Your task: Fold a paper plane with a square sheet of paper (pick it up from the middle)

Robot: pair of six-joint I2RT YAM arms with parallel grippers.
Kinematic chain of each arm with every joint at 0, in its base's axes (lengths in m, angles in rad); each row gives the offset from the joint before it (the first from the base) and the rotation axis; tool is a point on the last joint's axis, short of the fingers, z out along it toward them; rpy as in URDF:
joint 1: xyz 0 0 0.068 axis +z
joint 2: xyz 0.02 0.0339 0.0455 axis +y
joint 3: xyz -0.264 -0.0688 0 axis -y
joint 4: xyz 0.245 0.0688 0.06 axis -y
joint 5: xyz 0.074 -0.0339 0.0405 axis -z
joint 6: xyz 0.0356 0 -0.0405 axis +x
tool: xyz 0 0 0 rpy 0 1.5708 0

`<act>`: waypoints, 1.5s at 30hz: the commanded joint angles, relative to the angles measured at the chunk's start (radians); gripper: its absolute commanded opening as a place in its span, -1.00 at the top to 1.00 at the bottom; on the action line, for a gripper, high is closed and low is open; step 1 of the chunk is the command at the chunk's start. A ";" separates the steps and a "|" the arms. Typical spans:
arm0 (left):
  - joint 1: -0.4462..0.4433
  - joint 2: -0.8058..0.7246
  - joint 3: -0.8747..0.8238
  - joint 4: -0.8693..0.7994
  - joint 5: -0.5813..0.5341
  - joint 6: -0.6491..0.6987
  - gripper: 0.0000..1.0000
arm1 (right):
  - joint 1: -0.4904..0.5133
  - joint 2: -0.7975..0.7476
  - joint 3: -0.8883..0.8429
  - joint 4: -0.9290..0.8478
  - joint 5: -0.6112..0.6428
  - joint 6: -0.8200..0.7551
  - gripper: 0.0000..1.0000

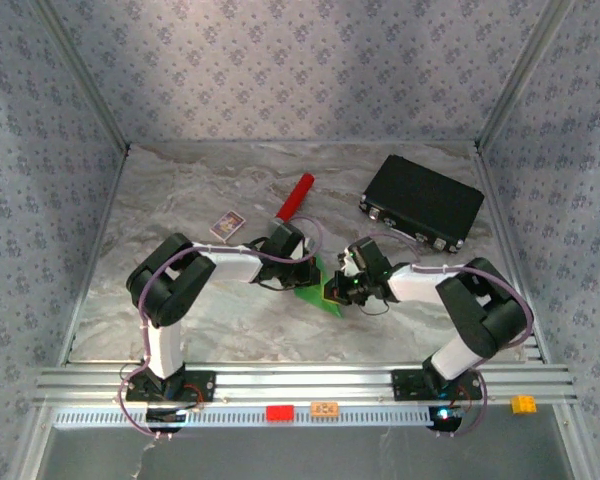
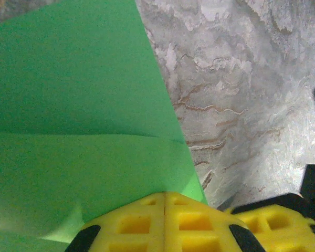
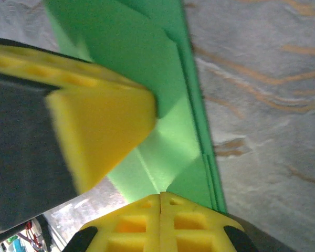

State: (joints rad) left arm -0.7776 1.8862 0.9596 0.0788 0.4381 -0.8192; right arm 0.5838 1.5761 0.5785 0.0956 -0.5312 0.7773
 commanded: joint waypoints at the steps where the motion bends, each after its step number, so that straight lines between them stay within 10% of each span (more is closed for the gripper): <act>1: 0.009 0.046 -0.017 -0.057 -0.041 0.026 0.94 | -0.005 0.022 -0.019 -0.050 0.054 -0.011 0.98; 19: -0.028 -0.131 -0.038 -0.051 -0.051 -0.060 0.82 | 0.081 -0.030 -0.243 0.212 0.107 0.321 1.00; 45: 0.035 -0.009 -0.030 -0.021 -0.111 -0.045 0.90 | 0.098 -0.029 -0.278 0.137 0.129 0.237 1.00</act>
State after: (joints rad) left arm -0.7971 1.8442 0.9089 0.0822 0.4229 -0.8974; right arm 0.6659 1.5116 0.3595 0.4541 -0.4568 1.0576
